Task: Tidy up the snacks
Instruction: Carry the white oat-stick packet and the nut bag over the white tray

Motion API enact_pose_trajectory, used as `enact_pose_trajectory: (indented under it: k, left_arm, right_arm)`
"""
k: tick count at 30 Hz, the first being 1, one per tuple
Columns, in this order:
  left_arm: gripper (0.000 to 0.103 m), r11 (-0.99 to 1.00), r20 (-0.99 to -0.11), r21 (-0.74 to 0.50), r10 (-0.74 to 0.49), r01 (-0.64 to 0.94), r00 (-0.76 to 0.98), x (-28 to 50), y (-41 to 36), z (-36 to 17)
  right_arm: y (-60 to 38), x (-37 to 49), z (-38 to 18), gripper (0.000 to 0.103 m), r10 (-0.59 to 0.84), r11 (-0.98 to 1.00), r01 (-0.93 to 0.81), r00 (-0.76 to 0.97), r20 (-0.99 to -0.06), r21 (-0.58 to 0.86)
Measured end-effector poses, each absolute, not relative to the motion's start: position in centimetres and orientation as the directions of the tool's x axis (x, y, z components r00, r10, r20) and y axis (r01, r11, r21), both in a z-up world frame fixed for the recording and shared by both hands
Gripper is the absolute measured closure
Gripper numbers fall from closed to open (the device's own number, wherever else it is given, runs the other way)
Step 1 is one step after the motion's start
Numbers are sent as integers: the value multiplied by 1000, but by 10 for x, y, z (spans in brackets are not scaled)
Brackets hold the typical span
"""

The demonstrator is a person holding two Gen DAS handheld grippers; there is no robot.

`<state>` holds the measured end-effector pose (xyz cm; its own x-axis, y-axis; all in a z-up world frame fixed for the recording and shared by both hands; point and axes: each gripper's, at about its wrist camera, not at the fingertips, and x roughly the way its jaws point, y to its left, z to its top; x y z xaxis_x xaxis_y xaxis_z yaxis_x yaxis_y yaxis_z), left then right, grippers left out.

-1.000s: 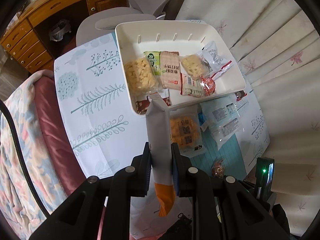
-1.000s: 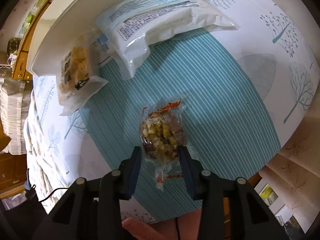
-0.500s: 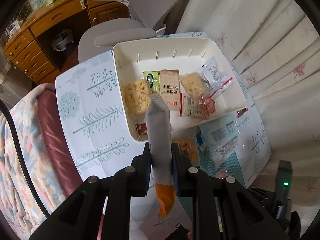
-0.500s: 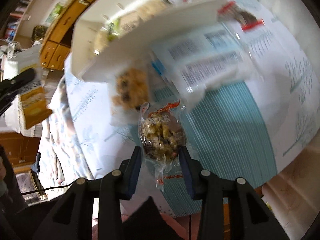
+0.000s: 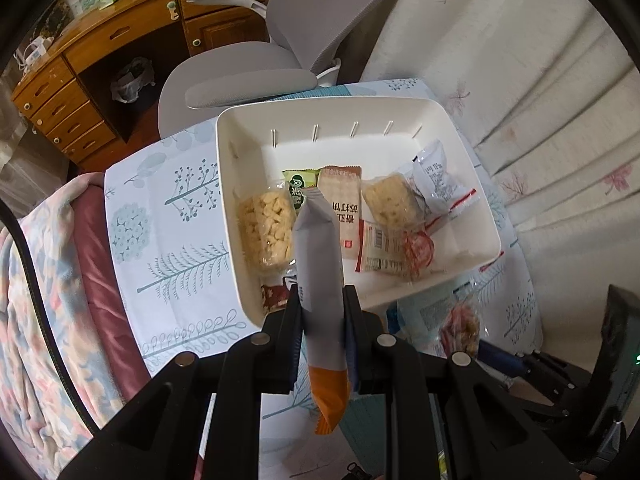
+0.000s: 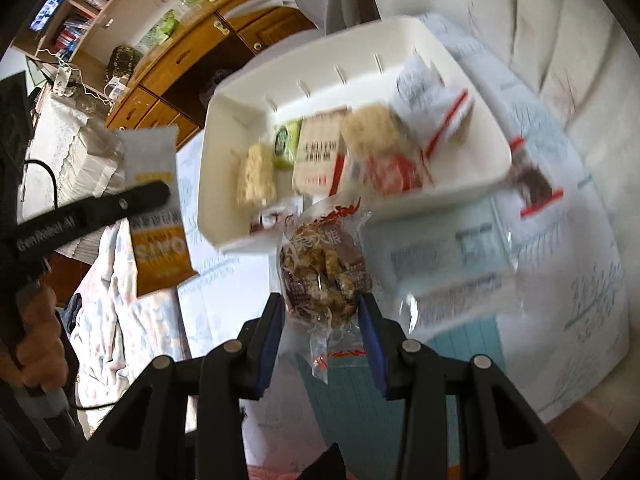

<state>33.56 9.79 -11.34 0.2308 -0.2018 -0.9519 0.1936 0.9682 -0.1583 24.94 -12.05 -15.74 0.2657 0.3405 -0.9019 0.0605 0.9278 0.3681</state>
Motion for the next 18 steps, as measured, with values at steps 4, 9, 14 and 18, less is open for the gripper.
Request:
enact_pose_trajectory:
  k: [4,9,14,18]
  left_arm:
    - [86,971,-952,-166,-204,173,229,348,91,-118]
    - [86,969,-943,-200,-231,148,239,362,85,-124]
    - [86,970,-936,-206,-235,132,260,371,76,-127]
    - [80,972,-938,-207,-229,108,259,375,72,-130]
  right_arm:
    - [-125,271,-156,64,318,939,29,298,-900,341]
    - [-127,293,-156,64,297,952,-39,341,-892,303]
    - [-131,310,-157,64,299,954,-101,388,-872,282]
    - [-139,313,-156,59,289,957,-109,453,-843,269]
